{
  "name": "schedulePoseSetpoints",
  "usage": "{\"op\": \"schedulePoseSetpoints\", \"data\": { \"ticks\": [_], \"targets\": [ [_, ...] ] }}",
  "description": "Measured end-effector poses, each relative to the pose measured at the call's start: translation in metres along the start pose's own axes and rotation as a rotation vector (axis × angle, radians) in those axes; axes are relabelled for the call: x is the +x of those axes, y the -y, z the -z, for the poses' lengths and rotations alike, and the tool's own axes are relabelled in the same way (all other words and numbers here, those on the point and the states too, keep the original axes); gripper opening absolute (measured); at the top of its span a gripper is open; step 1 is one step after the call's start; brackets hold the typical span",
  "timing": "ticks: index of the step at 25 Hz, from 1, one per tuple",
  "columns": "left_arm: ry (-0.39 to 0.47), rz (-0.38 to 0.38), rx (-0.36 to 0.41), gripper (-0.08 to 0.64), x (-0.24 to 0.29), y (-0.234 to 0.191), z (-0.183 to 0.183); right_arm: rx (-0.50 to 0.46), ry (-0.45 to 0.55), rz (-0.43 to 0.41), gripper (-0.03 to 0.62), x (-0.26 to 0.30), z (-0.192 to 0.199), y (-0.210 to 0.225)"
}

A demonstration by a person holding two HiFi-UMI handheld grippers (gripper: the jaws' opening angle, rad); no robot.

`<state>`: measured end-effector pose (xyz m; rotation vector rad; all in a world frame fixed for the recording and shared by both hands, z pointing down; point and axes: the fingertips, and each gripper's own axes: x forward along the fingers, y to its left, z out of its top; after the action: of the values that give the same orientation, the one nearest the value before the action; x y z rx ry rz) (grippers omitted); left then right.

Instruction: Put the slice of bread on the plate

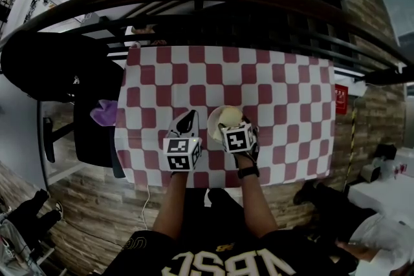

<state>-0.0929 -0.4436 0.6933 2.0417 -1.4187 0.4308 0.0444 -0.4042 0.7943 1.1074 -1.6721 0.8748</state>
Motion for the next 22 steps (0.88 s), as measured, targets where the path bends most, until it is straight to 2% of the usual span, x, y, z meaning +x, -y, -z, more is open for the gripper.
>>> {"op": "schedulePoseSetpoints", "data": {
  "ticks": [2,7,11,15,16,17,18,19,22],
  "targets": [
    [0.002,0.000,-0.001,0.018,-0.001,0.002,-0.001,0.009,-0.003,0.031,0.413,-0.004,0.004,0.008],
    [0.017,0.012,0.007,0.018,-0.006,0.014,-0.002,0.036,0.034,0.081,0.416,-0.019,0.009,0.025],
    [0.034,0.023,0.019,0.018,-0.015,0.029,-0.006,0.097,0.087,0.057,0.414,-0.042,0.008,0.025],
    [0.061,0.040,0.040,0.018,-0.028,0.049,-0.012,0.122,0.194,0.031,0.406,-0.071,0.002,0.020],
    [0.071,0.043,0.048,0.018,-0.031,0.054,-0.015,0.124,0.225,0.038,0.388,-0.081,-0.002,0.020],
    [0.082,0.047,0.055,0.018,-0.035,0.059,-0.018,0.128,0.258,0.048,0.330,-0.091,-0.005,0.020],
    [0.092,0.050,0.064,0.018,-0.040,0.063,-0.022,0.130,0.293,0.058,0.242,-0.102,-0.009,0.020],
    [0.103,0.054,0.073,0.018,-0.045,0.069,-0.025,0.129,0.329,0.068,0.196,-0.114,-0.012,0.019],
    [0.143,0.059,0.092,0.018,-0.063,0.084,-0.037,0.110,0.429,0.073,0.092,-0.148,-0.018,0.014]
  ]
}}
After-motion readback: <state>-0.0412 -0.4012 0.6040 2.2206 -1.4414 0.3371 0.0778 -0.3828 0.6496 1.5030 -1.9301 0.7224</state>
